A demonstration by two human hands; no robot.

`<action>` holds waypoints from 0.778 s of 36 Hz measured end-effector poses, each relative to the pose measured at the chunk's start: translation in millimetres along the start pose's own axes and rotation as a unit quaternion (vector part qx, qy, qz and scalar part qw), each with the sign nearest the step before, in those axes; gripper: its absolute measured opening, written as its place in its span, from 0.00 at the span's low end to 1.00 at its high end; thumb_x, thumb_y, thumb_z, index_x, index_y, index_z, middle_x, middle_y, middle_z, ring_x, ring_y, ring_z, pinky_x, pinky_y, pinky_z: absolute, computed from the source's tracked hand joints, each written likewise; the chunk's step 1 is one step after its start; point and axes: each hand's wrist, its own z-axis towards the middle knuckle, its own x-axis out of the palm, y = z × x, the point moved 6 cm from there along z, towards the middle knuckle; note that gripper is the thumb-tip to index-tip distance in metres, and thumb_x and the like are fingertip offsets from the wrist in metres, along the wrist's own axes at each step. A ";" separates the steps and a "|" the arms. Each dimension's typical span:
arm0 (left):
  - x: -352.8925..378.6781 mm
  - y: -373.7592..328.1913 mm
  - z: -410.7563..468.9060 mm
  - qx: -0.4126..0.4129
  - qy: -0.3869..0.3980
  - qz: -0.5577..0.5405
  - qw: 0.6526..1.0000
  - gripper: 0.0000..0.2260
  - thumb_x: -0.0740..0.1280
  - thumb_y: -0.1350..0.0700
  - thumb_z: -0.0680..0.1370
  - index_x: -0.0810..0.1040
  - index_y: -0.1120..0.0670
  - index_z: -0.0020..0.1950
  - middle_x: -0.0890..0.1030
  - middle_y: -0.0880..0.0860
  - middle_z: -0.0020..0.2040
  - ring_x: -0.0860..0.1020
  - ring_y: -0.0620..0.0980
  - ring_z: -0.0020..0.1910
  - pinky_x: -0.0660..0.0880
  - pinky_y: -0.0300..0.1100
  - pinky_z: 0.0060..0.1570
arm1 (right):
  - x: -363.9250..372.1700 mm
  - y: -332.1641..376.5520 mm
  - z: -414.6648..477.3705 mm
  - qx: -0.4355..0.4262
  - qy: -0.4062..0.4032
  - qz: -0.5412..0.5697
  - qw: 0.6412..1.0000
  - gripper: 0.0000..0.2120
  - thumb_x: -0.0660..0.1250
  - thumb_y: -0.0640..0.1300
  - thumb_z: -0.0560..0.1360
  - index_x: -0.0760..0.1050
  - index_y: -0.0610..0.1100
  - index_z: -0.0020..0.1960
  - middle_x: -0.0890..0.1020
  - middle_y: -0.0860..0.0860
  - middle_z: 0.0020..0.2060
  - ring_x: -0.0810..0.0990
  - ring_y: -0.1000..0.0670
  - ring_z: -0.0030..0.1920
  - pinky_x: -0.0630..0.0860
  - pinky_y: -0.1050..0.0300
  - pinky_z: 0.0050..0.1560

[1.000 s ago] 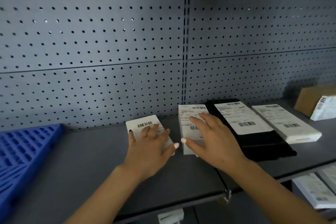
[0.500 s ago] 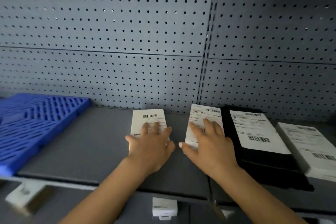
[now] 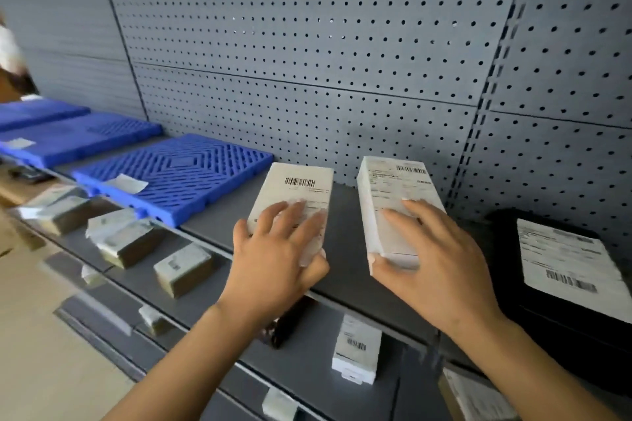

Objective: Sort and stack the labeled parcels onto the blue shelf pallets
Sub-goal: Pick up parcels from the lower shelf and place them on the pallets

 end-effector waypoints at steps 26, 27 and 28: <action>-93.7 302.6 -39.5 -0.040 -0.060 0.036 0.997 0.25 0.57 0.42 0.73 0.77 0.49 0.65 0.76 0.53 0.66 0.72 0.58 0.65 0.70 0.59 0.54 | 140.7 252.8 94.4 -0.083 -0.030 0.103 0.991 0.25 0.63 0.61 0.68 0.78 0.48 0.60 0.76 0.51 0.61 0.72 0.51 0.64 0.74 0.47 0.55; -95.6 313.5 -36.6 -0.036 -0.063 0.033 0.997 0.25 0.57 0.42 0.73 0.77 0.50 0.65 0.76 0.53 0.66 0.73 0.58 0.65 0.70 0.59 0.54 | 145.3 259.7 98.4 -0.078 -0.031 0.098 0.992 0.25 0.63 0.61 0.68 0.78 0.48 0.59 0.76 0.51 0.61 0.71 0.51 0.64 0.73 0.49 0.55; -96.4 323.8 -33.7 -0.035 -0.062 0.031 0.997 0.25 0.57 0.42 0.73 0.77 0.50 0.65 0.76 0.53 0.66 0.72 0.58 0.65 0.70 0.59 0.55 | 149.7 265.5 102.3 -0.073 -0.033 0.094 0.992 0.25 0.63 0.61 0.68 0.78 0.48 0.59 0.77 0.52 0.61 0.71 0.52 0.64 0.71 0.51 0.54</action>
